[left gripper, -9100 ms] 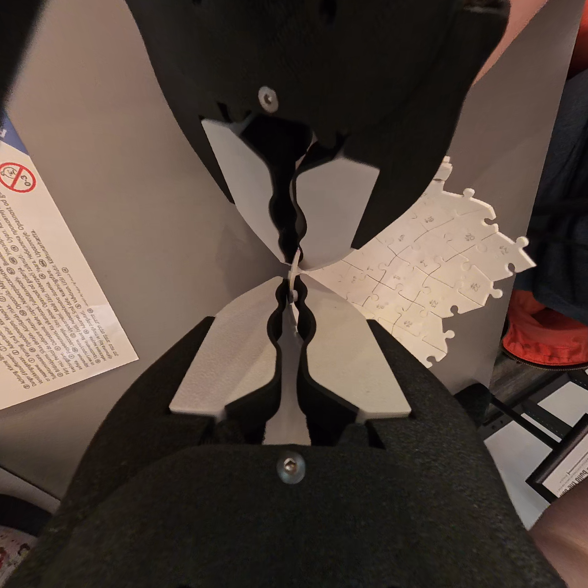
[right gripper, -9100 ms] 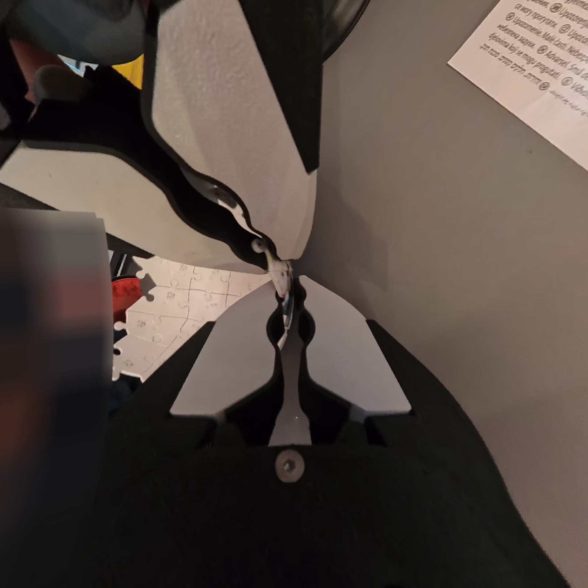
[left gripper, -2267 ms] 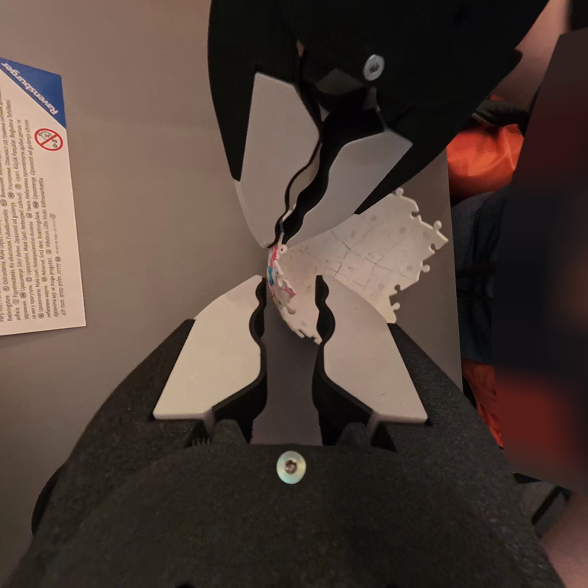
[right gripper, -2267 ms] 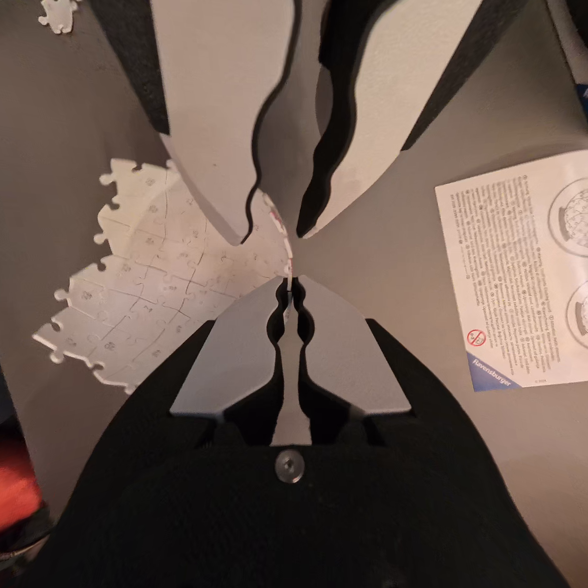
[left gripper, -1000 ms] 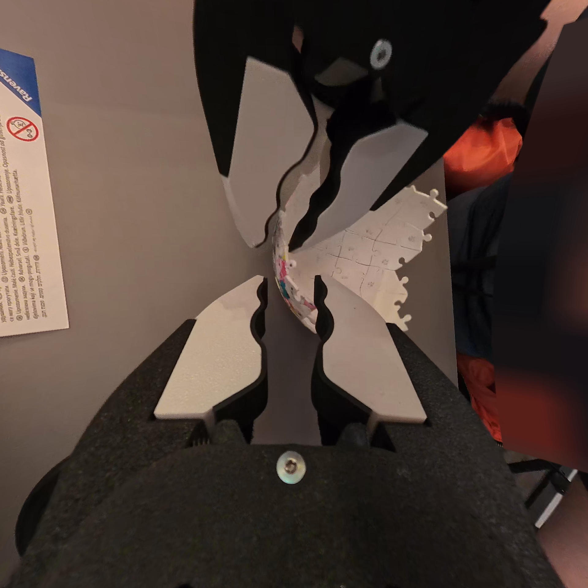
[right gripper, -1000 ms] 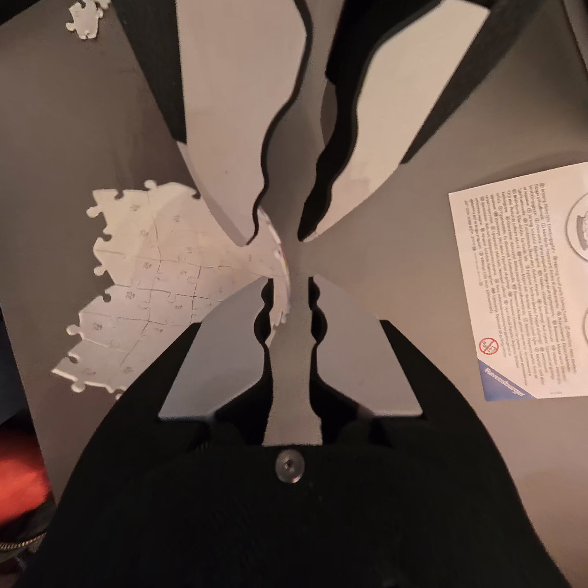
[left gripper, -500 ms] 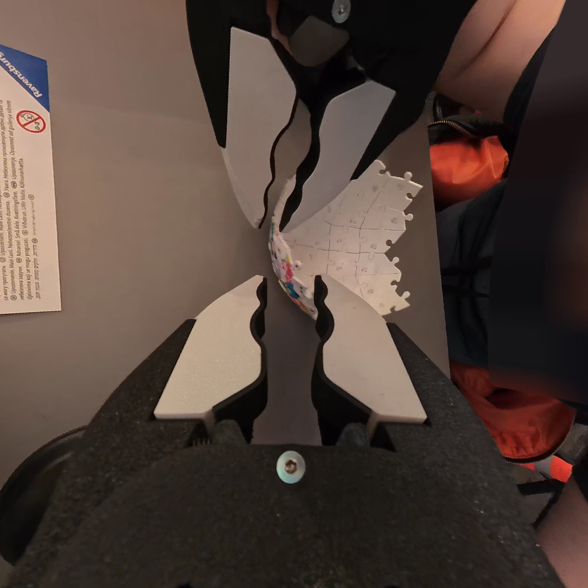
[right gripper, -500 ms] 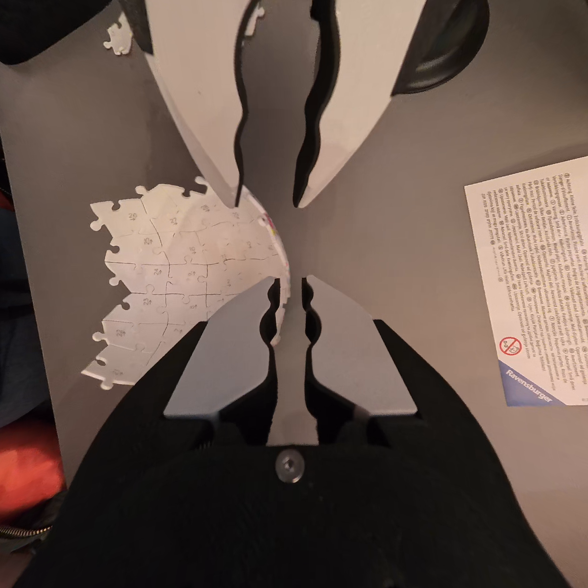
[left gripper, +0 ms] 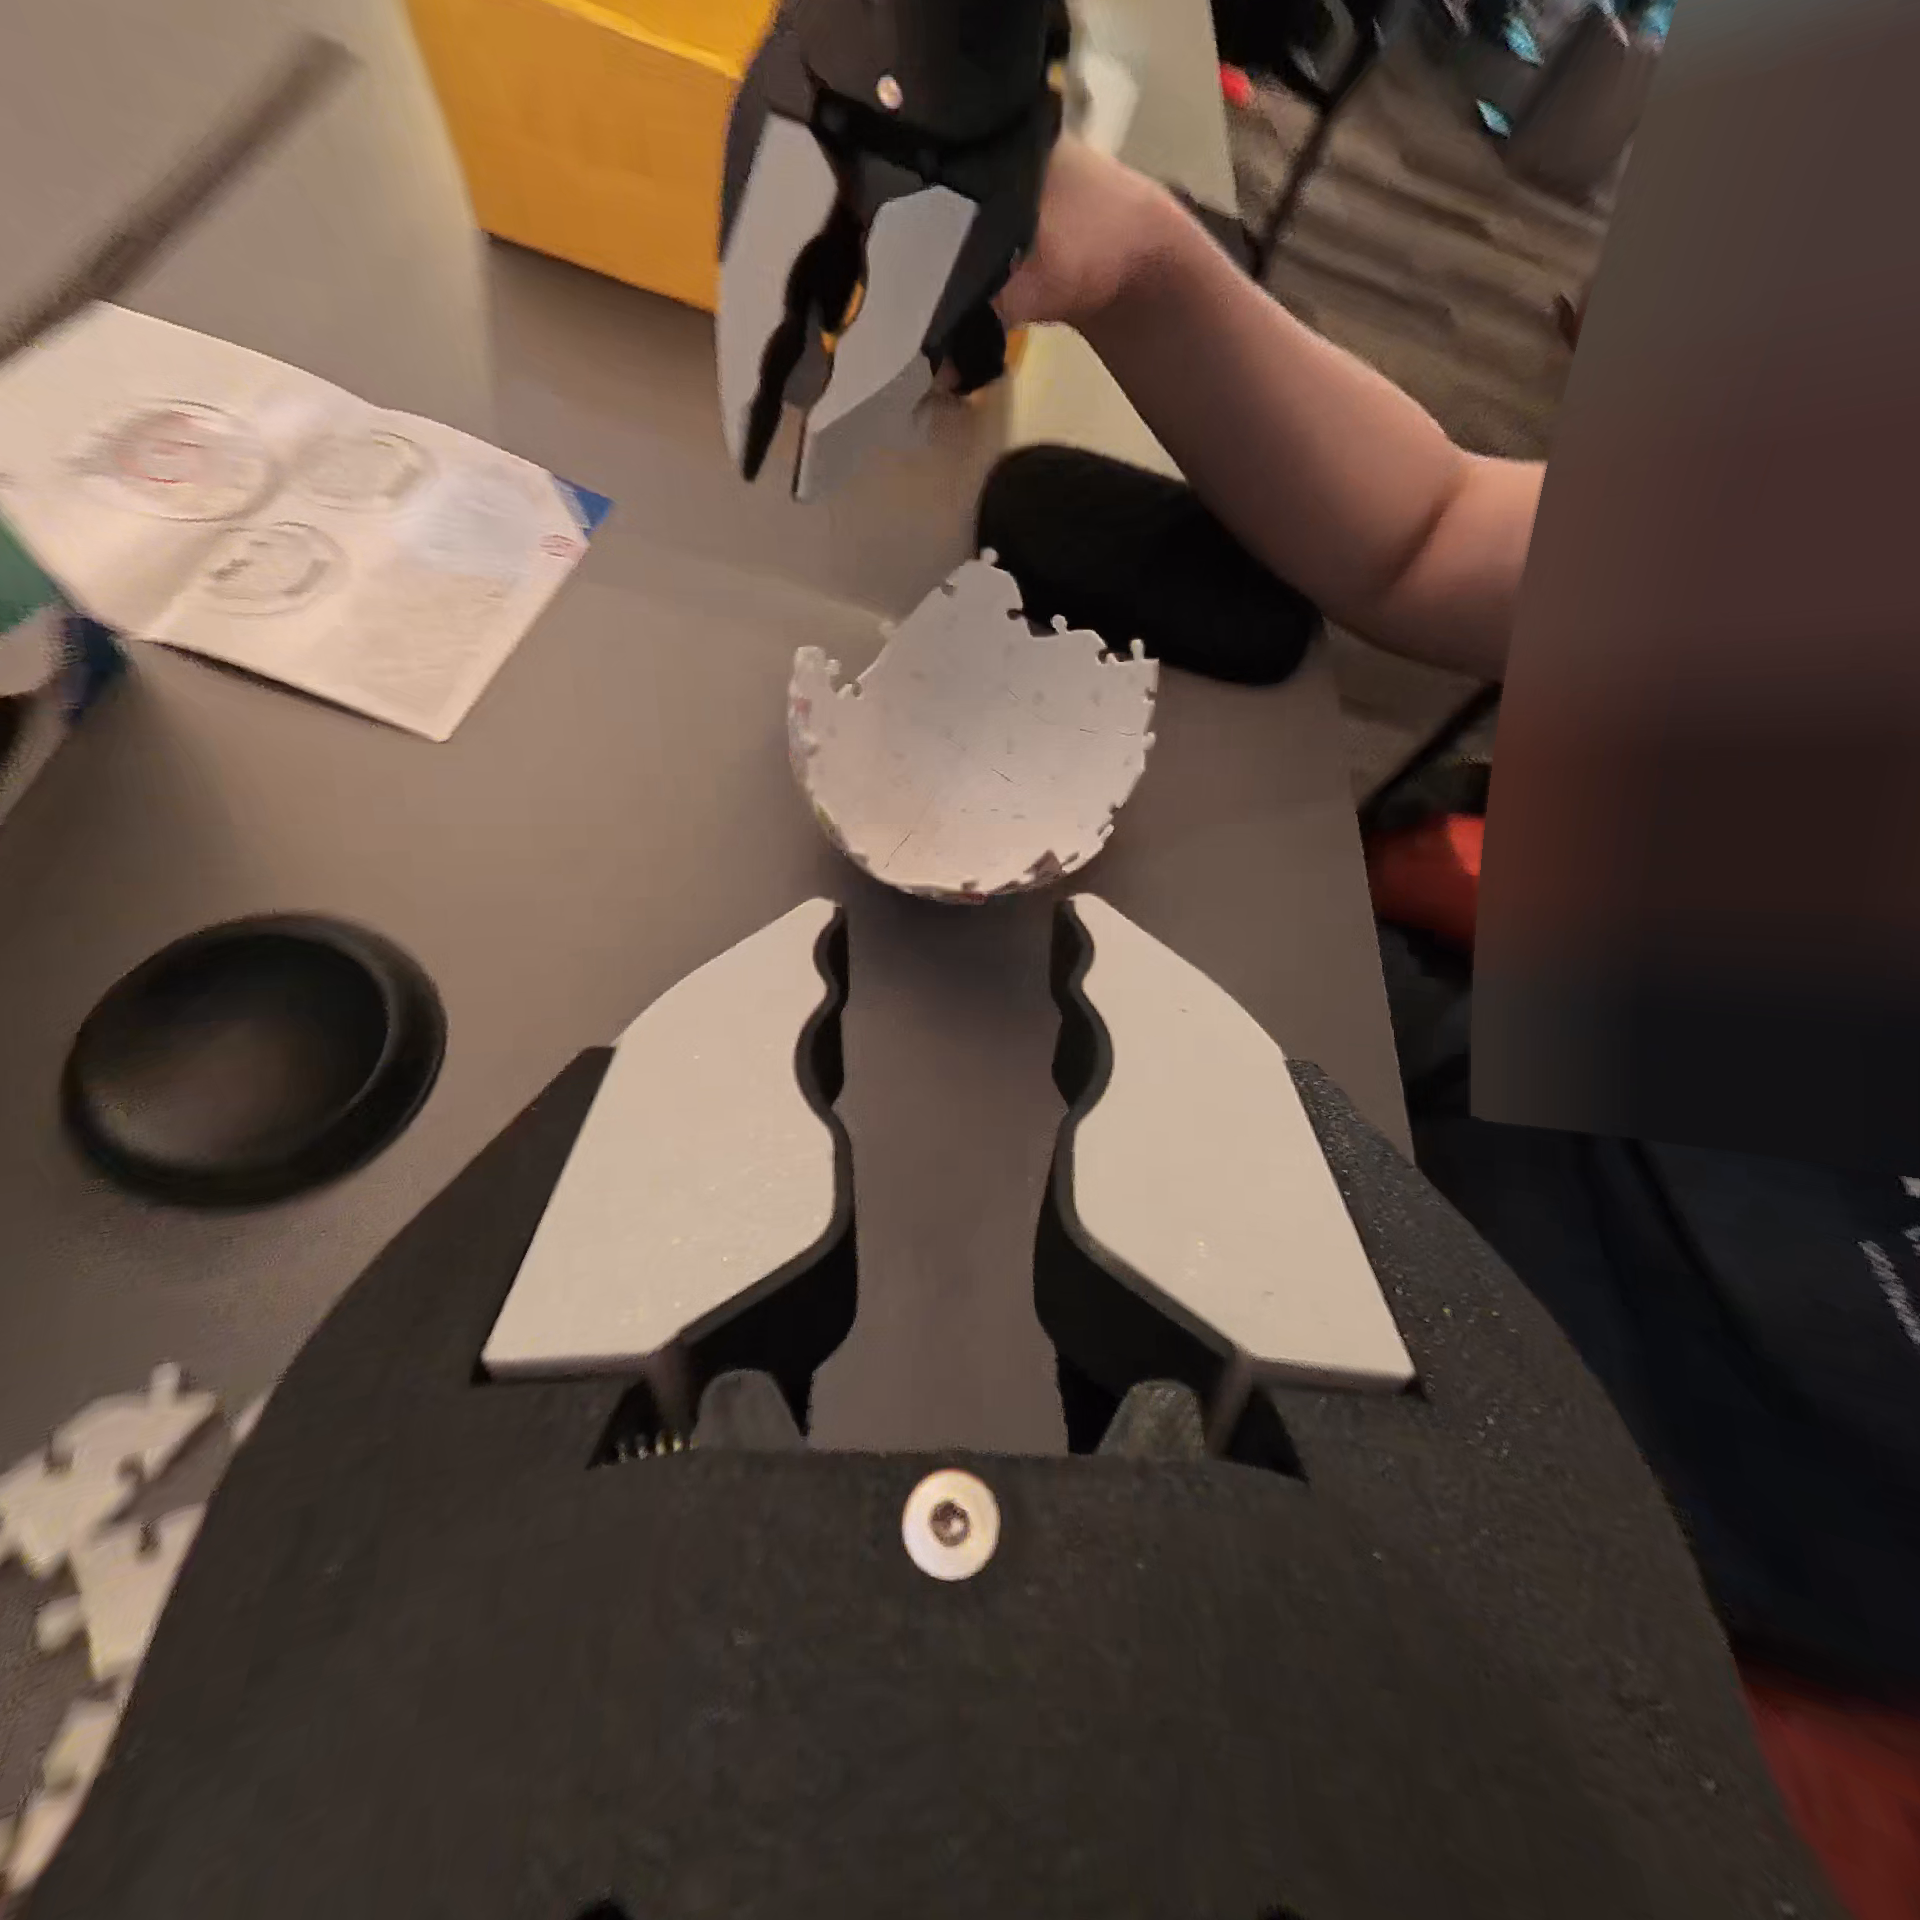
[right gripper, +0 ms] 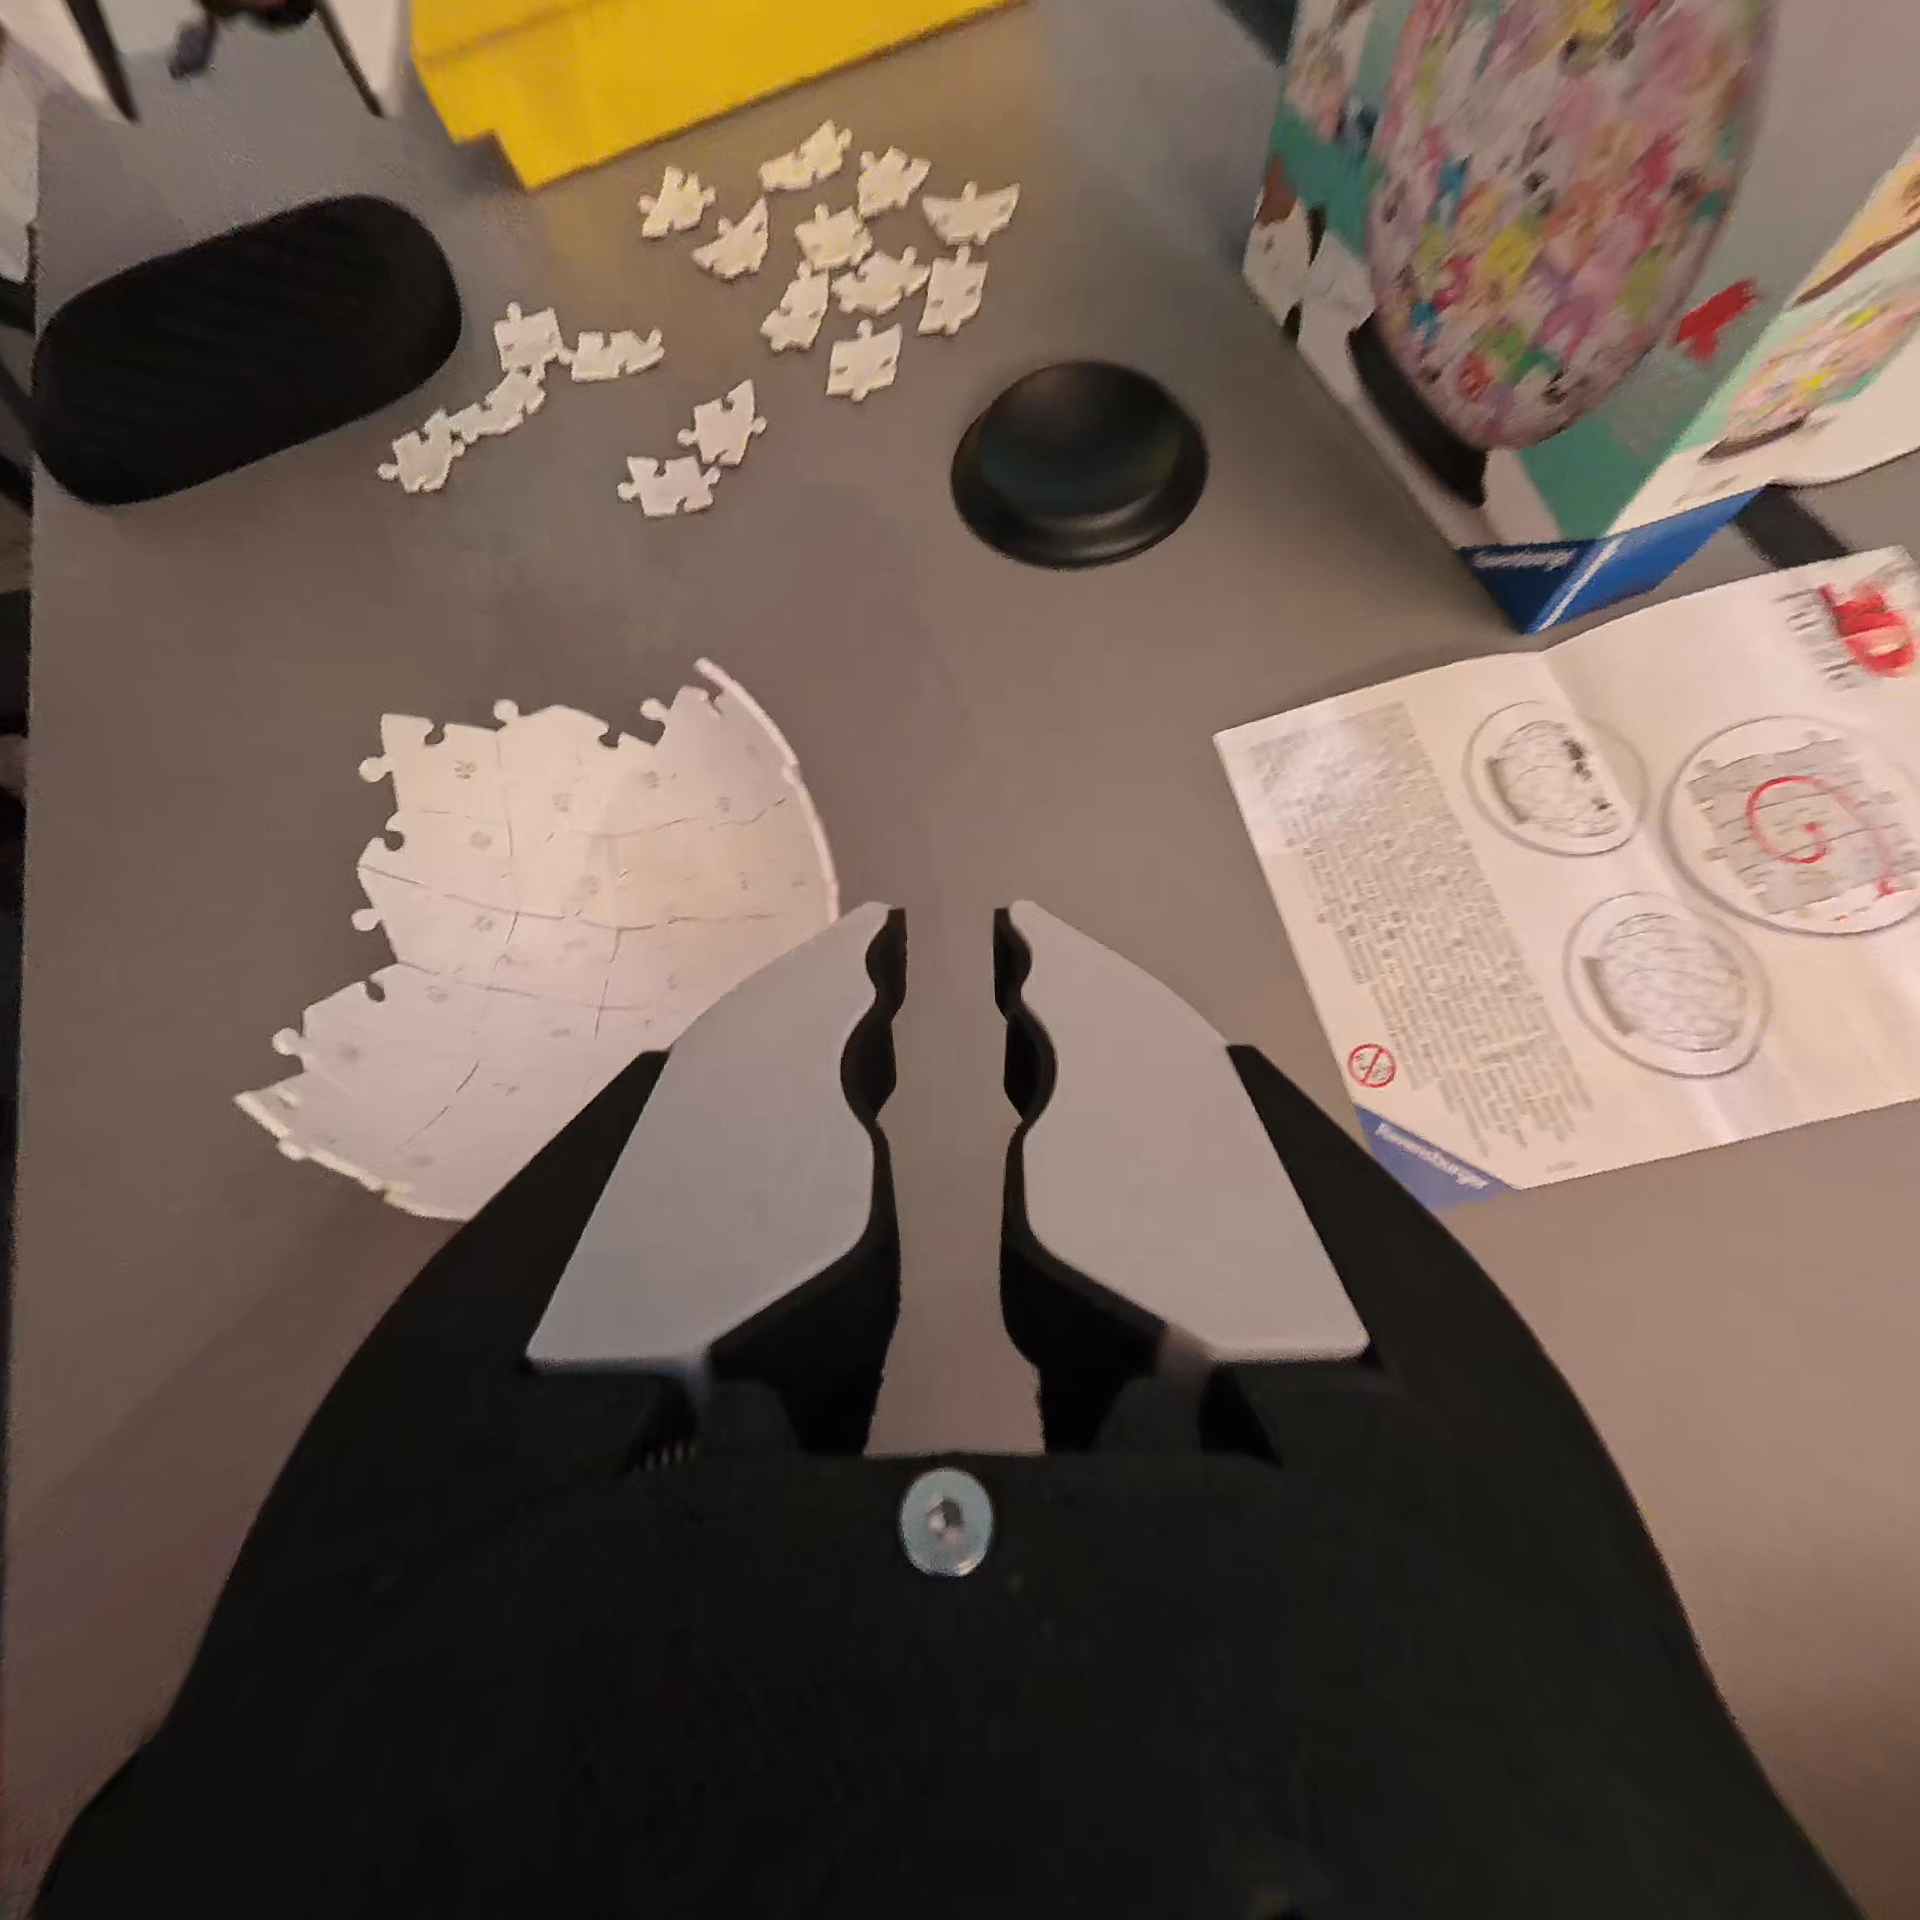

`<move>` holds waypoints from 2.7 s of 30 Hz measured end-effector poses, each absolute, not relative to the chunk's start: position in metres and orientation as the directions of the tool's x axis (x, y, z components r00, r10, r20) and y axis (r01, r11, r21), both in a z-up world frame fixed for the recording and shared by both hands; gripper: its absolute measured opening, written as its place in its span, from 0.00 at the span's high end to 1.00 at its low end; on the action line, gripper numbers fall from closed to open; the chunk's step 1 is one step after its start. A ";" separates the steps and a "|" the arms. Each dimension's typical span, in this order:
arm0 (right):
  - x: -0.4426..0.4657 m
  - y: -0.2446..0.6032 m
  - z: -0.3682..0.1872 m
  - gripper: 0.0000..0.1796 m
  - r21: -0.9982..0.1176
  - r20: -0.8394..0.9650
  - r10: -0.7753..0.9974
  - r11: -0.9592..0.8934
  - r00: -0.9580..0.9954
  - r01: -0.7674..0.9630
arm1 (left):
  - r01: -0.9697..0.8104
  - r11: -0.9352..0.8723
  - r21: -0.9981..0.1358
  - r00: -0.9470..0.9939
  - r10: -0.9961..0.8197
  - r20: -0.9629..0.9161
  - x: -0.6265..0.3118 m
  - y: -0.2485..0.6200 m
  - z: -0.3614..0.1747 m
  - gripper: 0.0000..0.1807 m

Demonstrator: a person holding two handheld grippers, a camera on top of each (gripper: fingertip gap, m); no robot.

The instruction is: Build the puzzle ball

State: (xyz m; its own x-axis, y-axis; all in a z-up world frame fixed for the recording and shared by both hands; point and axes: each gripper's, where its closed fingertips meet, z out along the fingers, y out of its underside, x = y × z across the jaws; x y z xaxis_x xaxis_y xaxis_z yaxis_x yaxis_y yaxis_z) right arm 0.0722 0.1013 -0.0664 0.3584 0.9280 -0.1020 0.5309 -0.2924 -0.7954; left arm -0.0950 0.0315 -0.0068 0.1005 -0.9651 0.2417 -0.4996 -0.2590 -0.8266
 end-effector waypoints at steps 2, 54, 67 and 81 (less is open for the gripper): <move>0.071 0.103 -0.064 0.90 -0.823 -0.093 0.931 -0.271 0.352 0.500 | -0.416 -0.278 -0.866 0.194 -0.957 0.214 -0.122 0.021 -0.008 0.76; 0.031 0.063 0.047 0.86 -0.995 0.006 0.889 -0.040 0.458 0.092 | -0.616 -0.122 -0.778 0.667 -0.606 -0.433 -0.129 0.053 -0.016 0.88; 0.006 0.046 0.015 0.90 -0.919 -0.358 0.882 -0.391 0.305 0.053 | -0.677 0.166 -0.717 0.448 -0.680 -0.580 0.003 0.039 0.004 0.88; 0.084 0.062 -0.022 0.98 -0.825 -0.283 0.873 -0.433 0.397 0.364 | -0.514 -0.180 -0.839 0.248 -0.967 0.055 0.015 0.061 -0.002 0.72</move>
State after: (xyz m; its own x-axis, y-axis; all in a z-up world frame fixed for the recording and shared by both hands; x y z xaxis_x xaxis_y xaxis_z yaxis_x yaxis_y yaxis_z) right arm 0.0837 0.0623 -0.0222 0.3970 0.8730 -0.2831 0.3641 -0.4330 -0.8246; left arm 0.0149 0.0611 -0.0015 0.2482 -0.9672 0.0550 -0.5141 -0.1796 -0.8387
